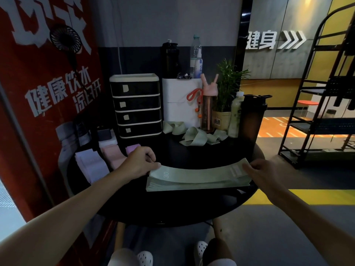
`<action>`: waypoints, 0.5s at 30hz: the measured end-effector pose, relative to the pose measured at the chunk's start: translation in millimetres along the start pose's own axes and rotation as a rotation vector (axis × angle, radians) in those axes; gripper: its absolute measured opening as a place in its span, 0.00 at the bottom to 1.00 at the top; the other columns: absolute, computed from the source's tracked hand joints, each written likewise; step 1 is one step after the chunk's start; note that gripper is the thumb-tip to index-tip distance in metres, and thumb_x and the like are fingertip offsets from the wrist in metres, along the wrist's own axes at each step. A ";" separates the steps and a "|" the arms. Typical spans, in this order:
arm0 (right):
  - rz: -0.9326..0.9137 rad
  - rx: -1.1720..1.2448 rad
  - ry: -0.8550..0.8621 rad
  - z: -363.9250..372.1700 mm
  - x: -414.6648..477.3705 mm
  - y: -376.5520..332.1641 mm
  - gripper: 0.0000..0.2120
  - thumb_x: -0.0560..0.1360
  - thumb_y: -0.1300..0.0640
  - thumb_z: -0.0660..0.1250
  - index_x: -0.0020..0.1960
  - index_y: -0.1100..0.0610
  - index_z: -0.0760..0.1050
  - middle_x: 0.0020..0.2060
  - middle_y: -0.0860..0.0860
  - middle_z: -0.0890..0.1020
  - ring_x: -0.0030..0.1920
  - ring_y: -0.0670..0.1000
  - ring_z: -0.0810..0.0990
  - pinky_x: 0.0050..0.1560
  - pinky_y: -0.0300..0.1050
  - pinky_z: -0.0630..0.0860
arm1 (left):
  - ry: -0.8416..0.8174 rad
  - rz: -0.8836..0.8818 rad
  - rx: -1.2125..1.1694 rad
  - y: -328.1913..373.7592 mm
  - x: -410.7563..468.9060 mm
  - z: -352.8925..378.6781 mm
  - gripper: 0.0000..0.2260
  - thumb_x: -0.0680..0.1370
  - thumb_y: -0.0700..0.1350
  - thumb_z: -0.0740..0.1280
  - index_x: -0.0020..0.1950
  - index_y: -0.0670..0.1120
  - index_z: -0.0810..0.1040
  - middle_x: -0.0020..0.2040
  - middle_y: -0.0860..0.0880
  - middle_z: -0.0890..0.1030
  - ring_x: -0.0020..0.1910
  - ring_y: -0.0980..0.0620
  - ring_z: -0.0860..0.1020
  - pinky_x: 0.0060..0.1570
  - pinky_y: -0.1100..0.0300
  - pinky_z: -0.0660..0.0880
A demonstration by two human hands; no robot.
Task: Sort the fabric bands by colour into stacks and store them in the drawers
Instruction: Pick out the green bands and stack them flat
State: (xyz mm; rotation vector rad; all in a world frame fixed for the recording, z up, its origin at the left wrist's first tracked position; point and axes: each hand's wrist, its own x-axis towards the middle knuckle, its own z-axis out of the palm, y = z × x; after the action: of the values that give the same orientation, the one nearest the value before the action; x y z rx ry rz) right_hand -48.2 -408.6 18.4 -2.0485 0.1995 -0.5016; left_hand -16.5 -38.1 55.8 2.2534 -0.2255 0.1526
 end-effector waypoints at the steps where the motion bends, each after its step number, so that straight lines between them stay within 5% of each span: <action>1: -0.004 -0.011 -0.003 2.0 1.3 3.8 0.15 0.75 0.56 0.70 0.32 0.61 0.75 0.29 0.59 0.75 0.33 0.56 0.74 0.35 0.50 0.68 | 0.001 0.016 0.032 -1.7 -0.3 1.6 0.10 0.72 0.42 0.77 0.41 0.43 0.76 0.36 0.44 0.81 0.29 0.57 0.75 0.31 0.62 0.71; 7: 0.001 -0.060 -0.036 8.2 5.0 20.0 0.18 0.75 0.55 0.69 0.30 0.59 0.71 0.26 0.55 0.72 0.30 0.53 0.72 0.33 0.50 0.66 | 0.000 0.102 0.141 -13.5 -2.6 7.4 0.09 0.72 0.42 0.77 0.38 0.47 0.77 0.38 0.45 0.83 0.36 0.53 0.78 0.39 0.55 0.76; 11: -0.002 -0.088 -0.095 9.0 0.4 22.1 0.16 0.77 0.54 0.68 0.33 0.59 0.70 0.29 0.55 0.70 0.31 0.53 0.69 0.34 0.49 0.64 | -0.015 0.131 0.184 -16.5 -4.8 9.6 0.10 0.72 0.42 0.76 0.37 0.48 0.76 0.36 0.50 0.81 0.32 0.61 0.75 0.37 0.61 0.72; 15: -0.032 -0.120 -0.078 9.6 -4.3 19.4 0.17 0.75 0.51 0.67 0.34 0.56 0.66 0.29 0.52 0.68 0.31 0.51 0.67 0.32 0.47 0.63 | 0.015 0.222 0.353 -6.8 -10.7 10.4 0.08 0.75 0.50 0.73 0.40 0.52 0.75 0.43 0.53 0.78 0.42 0.57 0.76 0.43 0.57 0.73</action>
State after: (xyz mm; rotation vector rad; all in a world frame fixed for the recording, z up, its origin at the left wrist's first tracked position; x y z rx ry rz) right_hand -46.8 -409.4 -3.6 -2.1871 0.1531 -0.4377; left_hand -25.2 -40.6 42.1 2.5707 -0.4716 0.3506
